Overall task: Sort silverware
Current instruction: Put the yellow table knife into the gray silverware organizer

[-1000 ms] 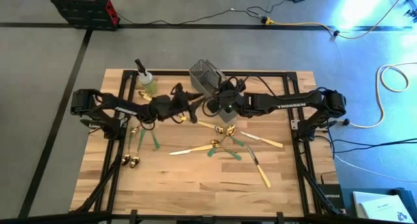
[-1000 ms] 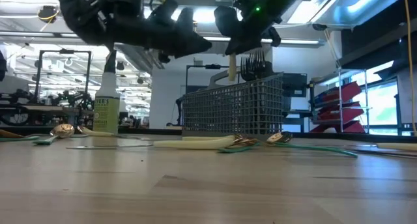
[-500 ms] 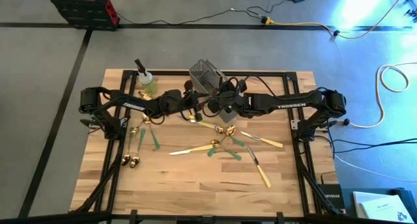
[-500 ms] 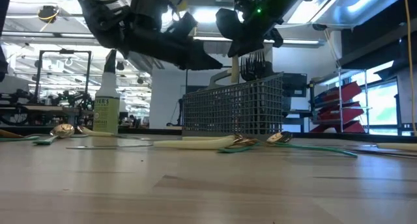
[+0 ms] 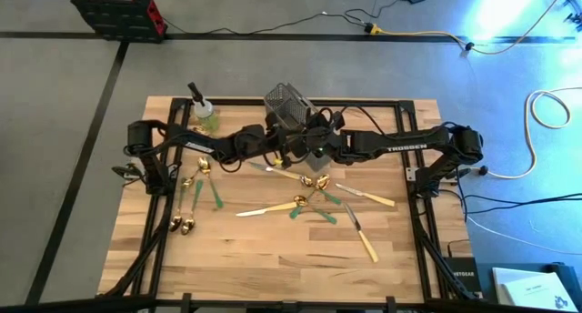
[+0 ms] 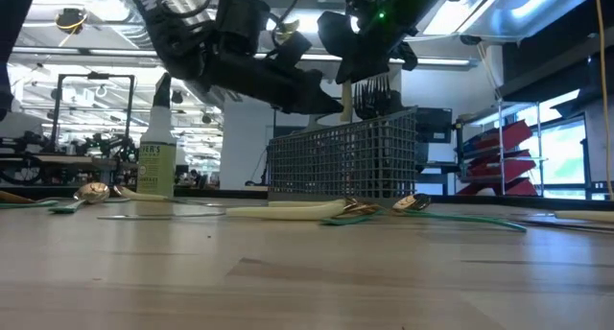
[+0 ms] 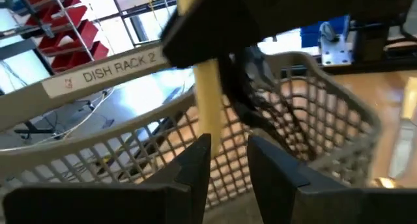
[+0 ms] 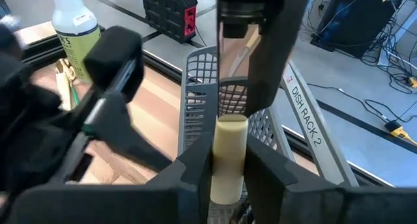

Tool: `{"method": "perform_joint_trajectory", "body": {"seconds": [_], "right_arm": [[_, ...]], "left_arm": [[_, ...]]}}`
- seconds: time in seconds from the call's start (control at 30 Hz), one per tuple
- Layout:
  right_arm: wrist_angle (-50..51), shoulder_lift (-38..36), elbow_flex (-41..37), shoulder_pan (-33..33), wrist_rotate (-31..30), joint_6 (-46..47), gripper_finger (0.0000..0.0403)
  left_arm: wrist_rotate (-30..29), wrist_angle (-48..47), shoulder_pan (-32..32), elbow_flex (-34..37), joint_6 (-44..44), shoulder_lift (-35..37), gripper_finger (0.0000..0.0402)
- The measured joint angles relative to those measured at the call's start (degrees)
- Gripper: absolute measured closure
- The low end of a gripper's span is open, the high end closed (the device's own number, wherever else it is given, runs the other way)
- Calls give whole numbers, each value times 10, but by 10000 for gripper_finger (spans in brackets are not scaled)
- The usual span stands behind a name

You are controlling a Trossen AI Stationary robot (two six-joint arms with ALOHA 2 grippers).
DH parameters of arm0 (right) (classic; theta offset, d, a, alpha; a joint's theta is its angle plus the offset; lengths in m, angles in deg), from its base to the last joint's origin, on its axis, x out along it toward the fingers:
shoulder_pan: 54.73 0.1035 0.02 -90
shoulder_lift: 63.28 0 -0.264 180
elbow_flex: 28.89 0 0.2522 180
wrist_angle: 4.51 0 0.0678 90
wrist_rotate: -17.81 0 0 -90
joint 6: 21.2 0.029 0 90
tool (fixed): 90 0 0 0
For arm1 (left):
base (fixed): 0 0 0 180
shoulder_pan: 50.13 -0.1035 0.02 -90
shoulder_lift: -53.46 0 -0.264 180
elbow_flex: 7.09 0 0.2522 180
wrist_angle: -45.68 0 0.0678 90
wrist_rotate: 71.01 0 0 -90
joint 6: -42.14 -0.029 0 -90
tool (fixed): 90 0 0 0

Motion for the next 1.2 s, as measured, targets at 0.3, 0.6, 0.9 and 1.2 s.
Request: {"method": "perform_joint_trajectory", "body": {"seconds": [0.3,0.6,0.9,1.2], "right_arm": [[0,0,0,0,2,0,341],[-1,0,0,0,6,0,340],[-1,0,0,0,13,0,340],[-1,0,0,0,18,0,340]], "left_arm": [[8,-32,-2,-23,0,-26,315],[5,-25,-14,-23,7,-27,316],[-10,-26,-11,-23,11,-27,316],[-59,-29,14,-23,-26,-27,315]]}}
